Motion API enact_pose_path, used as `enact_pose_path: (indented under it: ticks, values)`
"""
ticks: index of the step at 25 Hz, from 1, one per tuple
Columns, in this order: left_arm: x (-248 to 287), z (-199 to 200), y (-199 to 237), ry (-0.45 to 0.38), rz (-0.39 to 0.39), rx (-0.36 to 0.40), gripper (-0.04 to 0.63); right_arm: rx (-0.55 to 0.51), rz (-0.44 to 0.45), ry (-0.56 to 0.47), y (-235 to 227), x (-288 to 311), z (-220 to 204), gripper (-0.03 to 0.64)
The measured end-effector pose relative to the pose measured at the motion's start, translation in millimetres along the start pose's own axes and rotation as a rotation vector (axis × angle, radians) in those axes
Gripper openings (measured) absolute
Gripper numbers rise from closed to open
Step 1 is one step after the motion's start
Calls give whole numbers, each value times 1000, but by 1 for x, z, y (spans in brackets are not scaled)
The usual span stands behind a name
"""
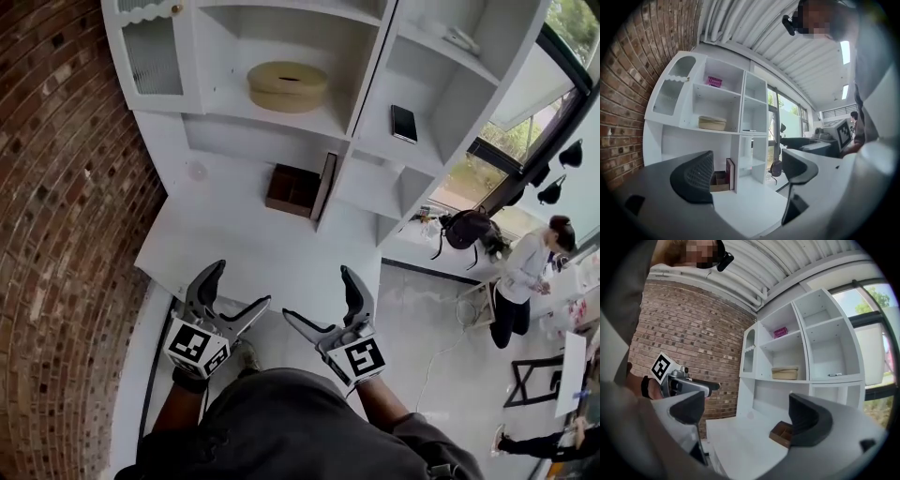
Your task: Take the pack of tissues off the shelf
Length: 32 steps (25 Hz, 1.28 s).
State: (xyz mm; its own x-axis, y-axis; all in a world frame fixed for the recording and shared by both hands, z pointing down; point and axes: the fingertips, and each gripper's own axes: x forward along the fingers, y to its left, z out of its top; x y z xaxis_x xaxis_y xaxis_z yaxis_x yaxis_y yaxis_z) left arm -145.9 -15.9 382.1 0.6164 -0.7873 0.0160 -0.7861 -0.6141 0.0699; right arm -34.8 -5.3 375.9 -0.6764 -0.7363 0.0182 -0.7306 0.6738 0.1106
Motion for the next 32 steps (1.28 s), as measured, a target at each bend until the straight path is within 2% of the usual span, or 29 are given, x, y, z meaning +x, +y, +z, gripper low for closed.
enact_pose_path:
  ticks: [10, 14, 18, 20, 24, 32]
  values:
    - [50, 7, 77, 31, -97, -2, 451, 8, -75, 8, -32, 85, 6, 561]
    - [72, 2, 89, 51, -108, -15, 451, 20, -74, 26, -52, 99, 3, 561]
    - [103, 12, 111, 46, -104, -20, 451, 24, -65, 53, -84, 125, 4, 561]
    - [118, 21, 121, 40, -91, -27, 451, 24, -62, 35, -104, 139, 8, 560]
    - [152, 47, 143, 18, -78, 14, 451, 25, -63, 51, -145, 169, 15, 558]
    - [220, 87, 193, 33, -67, 89, 451, -9, -65, -6, -202, 238, 62, 551]
